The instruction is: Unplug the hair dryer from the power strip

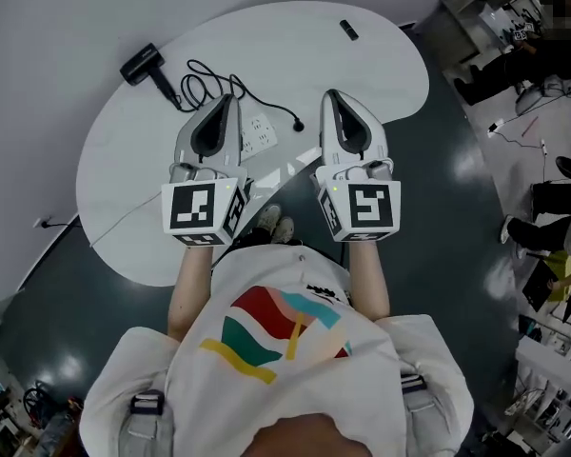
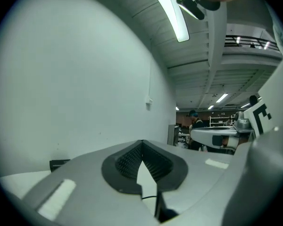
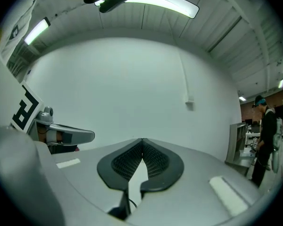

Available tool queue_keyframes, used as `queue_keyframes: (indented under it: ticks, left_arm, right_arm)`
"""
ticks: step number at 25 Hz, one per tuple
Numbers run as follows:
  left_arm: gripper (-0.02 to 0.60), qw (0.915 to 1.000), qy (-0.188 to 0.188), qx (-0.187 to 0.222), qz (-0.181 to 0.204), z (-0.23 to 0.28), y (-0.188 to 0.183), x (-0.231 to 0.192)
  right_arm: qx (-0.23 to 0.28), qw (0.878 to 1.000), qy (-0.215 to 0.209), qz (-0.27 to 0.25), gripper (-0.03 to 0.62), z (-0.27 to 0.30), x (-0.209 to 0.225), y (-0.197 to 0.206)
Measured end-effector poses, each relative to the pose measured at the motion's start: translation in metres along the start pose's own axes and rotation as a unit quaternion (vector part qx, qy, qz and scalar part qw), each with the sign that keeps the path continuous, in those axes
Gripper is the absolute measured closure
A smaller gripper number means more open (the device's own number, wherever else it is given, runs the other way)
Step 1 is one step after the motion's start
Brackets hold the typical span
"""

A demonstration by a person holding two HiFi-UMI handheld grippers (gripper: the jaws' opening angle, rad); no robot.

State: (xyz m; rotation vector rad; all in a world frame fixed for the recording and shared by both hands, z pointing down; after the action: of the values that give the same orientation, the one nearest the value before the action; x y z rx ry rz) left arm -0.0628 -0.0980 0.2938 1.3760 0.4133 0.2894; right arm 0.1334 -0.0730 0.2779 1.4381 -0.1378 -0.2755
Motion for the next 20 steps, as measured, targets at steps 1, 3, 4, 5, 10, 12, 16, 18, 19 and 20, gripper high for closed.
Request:
queue_keyframes:
  ticks: [1, 3, 4, 5, 10, 12, 16, 18, 19, 20]
  left_arm:
    - [0.581, 0.9999, -0.005, 0.011, 0.001, -0.003, -0.001, 0.001]
    - [0.581, 0.9995, -0.010, 0.030, 0.007, -0.007, -0.002, 0.004]
    - [0.581, 0.9992, -0.011, 0.037, 0.012, -0.008, -0.002, 0.005]
    - [0.581, 0.9989, -0.011, 0.043, 0.017, -0.009, -0.002, 0.007]
    - [0.581, 0.9987, 0.005, 0.034, 0.039, -0.012, -0.004, 0.020]
    - [0.581, 0.9984, 0.010, 0.033, 0.045, -0.013, -0.004, 0.024]
    - [0.581, 0.9982, 0.016, 0.036, 0.045, -0.013, -0.004, 0.026]
    - [0.581, 0.9982, 0.020, 0.038, 0.041, -0.013, -0.005, 0.026]
    - [0.581, 0.9982, 0.020, 0.037, 0.042, -0.013, -0.005, 0.027]
    - [0.581, 0.9982, 0.020, 0.036, 0.044, -0.014, -0.005, 0.027]
  right_arm:
    - [0.002, 1.000, 0.000, -0.005, 0.580, -0.003, -0.003, -0.002]
    - [0.005, 1.000, 0.000, -0.011, 0.580, -0.007, -0.007, -0.001]
    - [0.006, 1.000, -0.001, -0.010, 0.580, -0.007, -0.009, 0.001]
    - [0.008, 1.000, -0.002, -0.007, 0.580, -0.008, -0.011, 0.002]
    - [0.003, 1.000, -0.012, 0.000, 0.580, -0.012, -0.018, 0.007]
    - [0.000, 1.000, -0.012, -0.001, 0.580, -0.013, -0.019, 0.008]
    - [-0.002, 1.000, -0.011, 0.002, 0.580, -0.014, -0.021, 0.009]
    - [-0.003, 1.000, -0.012, 0.004, 0.580, -0.015, -0.021, 0.009]
    - [-0.003, 1.000, -0.012, 0.004, 0.580, -0.015, -0.022, 0.010]
    - [-0.004, 1.000, -0.013, 0.003, 0.580, -0.015, -0.022, 0.010]
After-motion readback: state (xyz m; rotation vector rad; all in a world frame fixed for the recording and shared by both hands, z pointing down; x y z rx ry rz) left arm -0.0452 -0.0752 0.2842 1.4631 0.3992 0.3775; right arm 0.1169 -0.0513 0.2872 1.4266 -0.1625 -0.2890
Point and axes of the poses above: the fingertips, and each gripper's own axes: z forward along the fingers, x to its right, y out of its underside, the point moved 8 cm from there along -z, backward along the fingers, and after that the axes turned 6 degrees about -x, right-handed, at the moved point
